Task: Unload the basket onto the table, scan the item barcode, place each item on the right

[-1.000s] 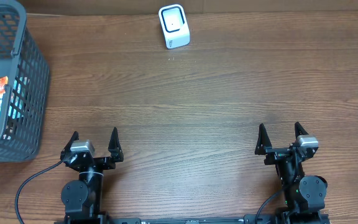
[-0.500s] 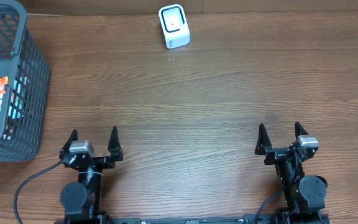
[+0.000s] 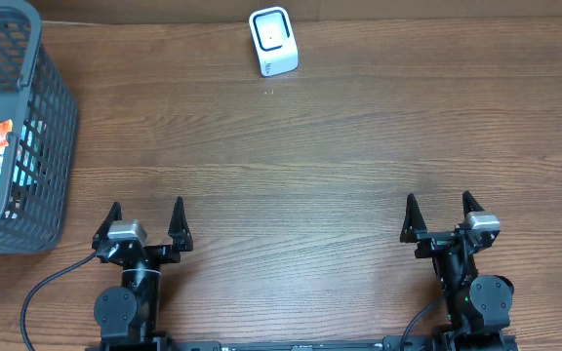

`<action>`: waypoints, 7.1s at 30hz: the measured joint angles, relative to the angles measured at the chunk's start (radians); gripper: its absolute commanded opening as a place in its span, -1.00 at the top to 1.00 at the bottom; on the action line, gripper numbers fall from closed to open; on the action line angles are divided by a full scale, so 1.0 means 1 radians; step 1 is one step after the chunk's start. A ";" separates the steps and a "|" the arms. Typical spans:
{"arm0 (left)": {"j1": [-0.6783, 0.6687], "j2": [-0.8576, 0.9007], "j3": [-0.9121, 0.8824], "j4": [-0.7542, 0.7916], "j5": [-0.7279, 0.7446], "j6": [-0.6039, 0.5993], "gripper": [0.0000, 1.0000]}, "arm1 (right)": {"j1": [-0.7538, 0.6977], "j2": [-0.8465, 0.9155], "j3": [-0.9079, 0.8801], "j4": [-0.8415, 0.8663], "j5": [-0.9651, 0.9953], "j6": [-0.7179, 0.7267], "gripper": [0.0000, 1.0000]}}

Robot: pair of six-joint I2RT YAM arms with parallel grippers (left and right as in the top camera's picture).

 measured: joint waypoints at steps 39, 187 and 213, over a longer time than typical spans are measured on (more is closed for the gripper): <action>0.000 0.075 0.482 -0.357 -0.035 0.061 -1.00 | 0.000 0.000 0.000 0.000 0.000 0.000 -1.00; 0.625 2.035 2.166 -1.288 0.106 0.517 -1.00 | 0.000 0.000 0.000 -0.001 0.000 0.000 -1.00; 0.625 2.323 2.168 -1.302 0.172 0.574 -0.01 | 0.000 0.000 0.000 0.000 0.000 0.000 -1.00</action>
